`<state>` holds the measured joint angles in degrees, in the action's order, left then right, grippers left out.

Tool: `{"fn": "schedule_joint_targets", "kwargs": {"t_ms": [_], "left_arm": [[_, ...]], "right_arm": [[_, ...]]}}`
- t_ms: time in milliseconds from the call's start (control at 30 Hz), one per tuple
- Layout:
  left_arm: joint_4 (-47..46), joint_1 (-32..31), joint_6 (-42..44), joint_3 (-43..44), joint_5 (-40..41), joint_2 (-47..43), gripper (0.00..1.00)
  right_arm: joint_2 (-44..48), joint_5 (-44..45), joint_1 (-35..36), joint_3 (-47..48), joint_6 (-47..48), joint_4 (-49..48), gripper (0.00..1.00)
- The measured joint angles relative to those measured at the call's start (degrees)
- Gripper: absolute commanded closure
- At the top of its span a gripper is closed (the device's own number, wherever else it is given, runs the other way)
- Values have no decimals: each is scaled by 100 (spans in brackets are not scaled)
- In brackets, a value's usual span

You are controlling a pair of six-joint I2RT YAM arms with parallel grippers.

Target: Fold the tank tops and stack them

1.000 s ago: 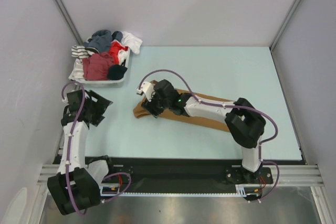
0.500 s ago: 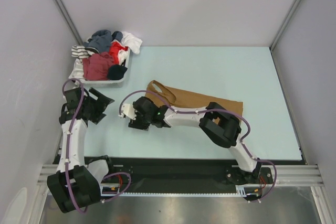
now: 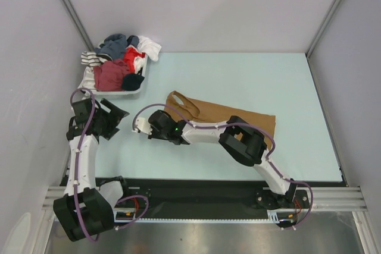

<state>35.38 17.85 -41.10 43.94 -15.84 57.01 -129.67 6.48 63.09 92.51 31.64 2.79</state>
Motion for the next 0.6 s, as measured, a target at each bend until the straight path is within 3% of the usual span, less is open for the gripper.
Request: {"fn": "schedule_joint_targets", "kwargs": {"t_ms": [167,600], "left_arm": [[-11,7,22,42,7,0,14],[-61,13,68,42,-31,-28,15]], "right_arm": [[13,-407,-103,-7,-170,-4,100],[275,-3676,-1333,415,-1513,391,96]]}}
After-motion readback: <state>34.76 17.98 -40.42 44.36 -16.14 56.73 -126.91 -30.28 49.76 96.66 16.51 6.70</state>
